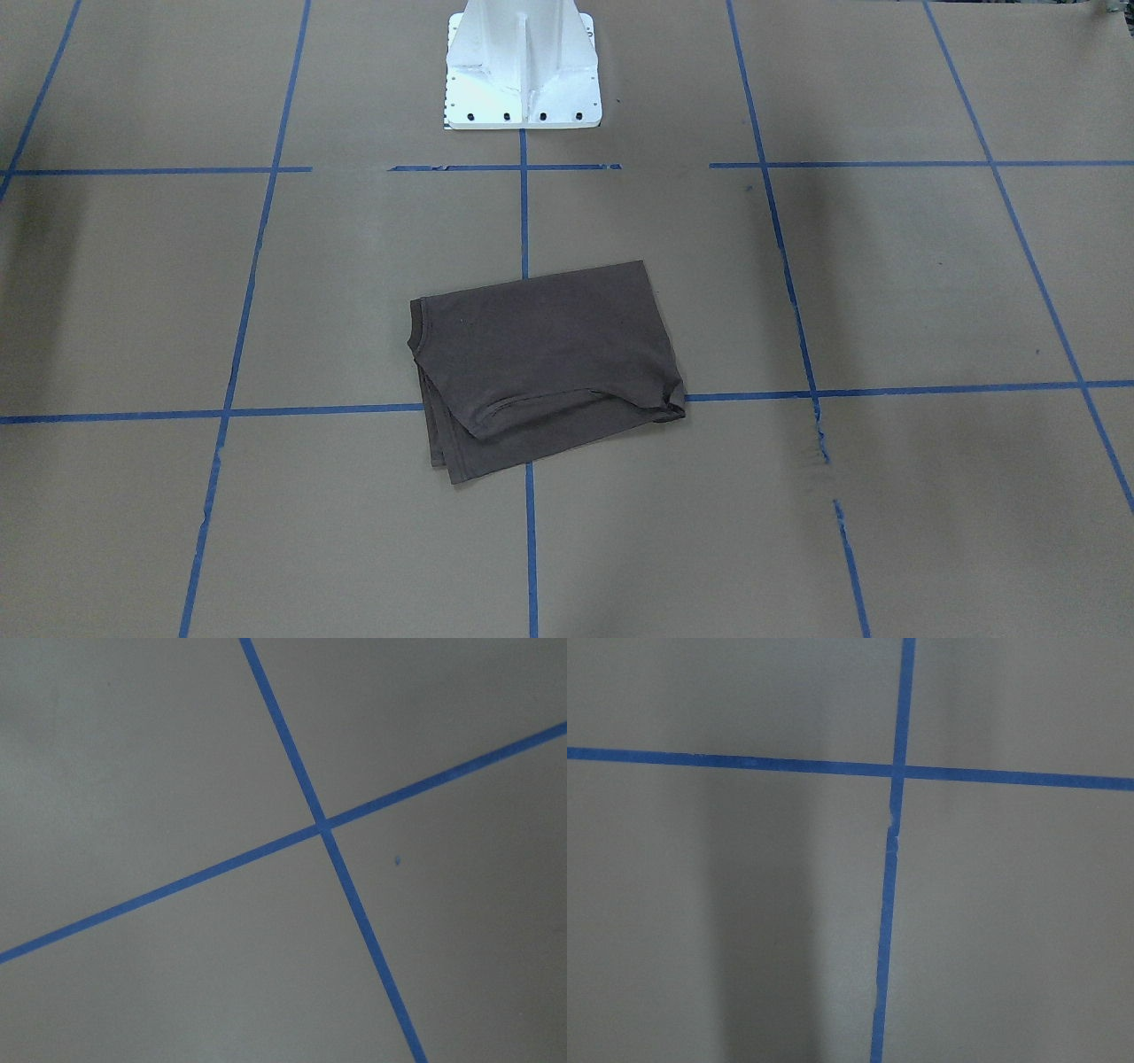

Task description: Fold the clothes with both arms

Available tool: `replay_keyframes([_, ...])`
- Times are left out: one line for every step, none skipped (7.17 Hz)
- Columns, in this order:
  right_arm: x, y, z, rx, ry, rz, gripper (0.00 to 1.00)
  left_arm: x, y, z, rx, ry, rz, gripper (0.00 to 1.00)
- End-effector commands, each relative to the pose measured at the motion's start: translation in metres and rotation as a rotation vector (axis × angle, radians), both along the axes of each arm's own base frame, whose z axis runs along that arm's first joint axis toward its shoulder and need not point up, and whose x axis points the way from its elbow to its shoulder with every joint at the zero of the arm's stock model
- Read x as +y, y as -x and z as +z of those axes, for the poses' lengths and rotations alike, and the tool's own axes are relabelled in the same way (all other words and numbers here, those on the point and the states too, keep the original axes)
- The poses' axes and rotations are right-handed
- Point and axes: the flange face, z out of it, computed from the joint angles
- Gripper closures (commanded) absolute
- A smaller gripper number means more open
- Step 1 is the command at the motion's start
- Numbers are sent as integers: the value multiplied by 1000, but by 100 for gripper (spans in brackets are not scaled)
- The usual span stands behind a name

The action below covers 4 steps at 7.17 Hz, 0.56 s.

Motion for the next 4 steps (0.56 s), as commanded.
replay_keyframes([6, -6, 16, 2, 6, 14, 0, 3, 1, 1, -1, 3, 0, 0])
replay_keyframes([6, -6, 17, 2, 4, 14, 0, 4, 1, 2, -1, 5, 0, 0])
replay_keyframes([5, -6, 14, 4, -8, 14, 0, 3, 1, 2, -1, 6, -1, 0])
replay_keyframes([3, -6, 13, 4, -12, 14, 0, 3, 1, 4, 1, 12, -4, 0])
